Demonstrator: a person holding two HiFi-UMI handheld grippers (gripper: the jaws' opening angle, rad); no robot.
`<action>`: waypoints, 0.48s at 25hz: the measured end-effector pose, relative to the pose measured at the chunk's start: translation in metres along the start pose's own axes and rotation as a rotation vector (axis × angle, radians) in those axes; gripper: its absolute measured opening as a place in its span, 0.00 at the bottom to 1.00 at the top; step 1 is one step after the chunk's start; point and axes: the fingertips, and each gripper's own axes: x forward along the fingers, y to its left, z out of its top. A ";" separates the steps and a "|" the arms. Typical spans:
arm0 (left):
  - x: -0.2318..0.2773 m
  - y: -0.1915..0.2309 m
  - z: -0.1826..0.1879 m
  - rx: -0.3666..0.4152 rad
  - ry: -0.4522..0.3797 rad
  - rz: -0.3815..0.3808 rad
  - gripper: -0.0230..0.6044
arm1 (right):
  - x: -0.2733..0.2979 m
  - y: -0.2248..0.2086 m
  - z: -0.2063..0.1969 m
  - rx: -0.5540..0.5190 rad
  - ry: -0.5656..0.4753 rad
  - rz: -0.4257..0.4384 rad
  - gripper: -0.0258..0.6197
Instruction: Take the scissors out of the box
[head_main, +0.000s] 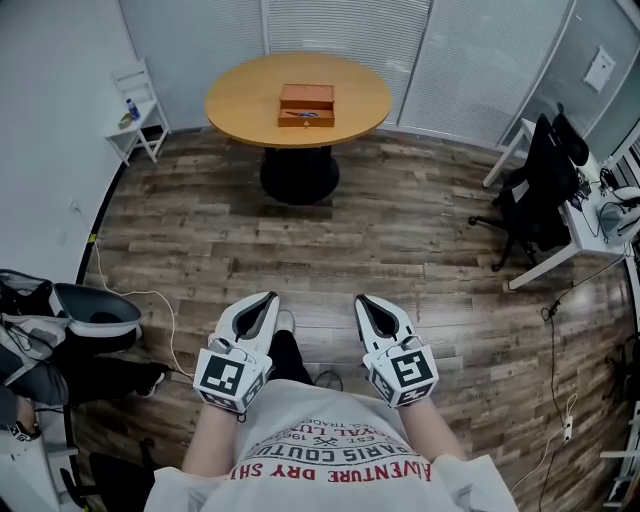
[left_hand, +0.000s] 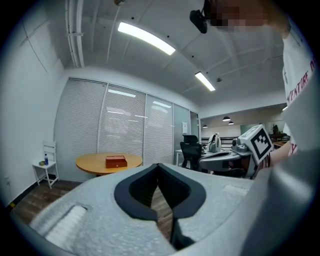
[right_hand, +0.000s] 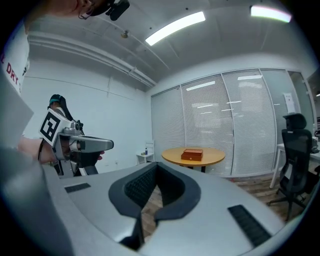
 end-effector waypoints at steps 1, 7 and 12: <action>0.006 0.007 -0.002 -0.001 0.004 -0.003 0.05 | 0.009 -0.003 -0.001 0.005 0.005 -0.004 0.05; 0.050 0.060 -0.002 -0.012 0.005 -0.010 0.05 | 0.071 -0.026 0.003 0.033 0.025 -0.026 0.05; 0.094 0.119 0.004 -0.022 0.004 -0.030 0.05 | 0.137 -0.045 0.016 0.040 0.040 -0.047 0.05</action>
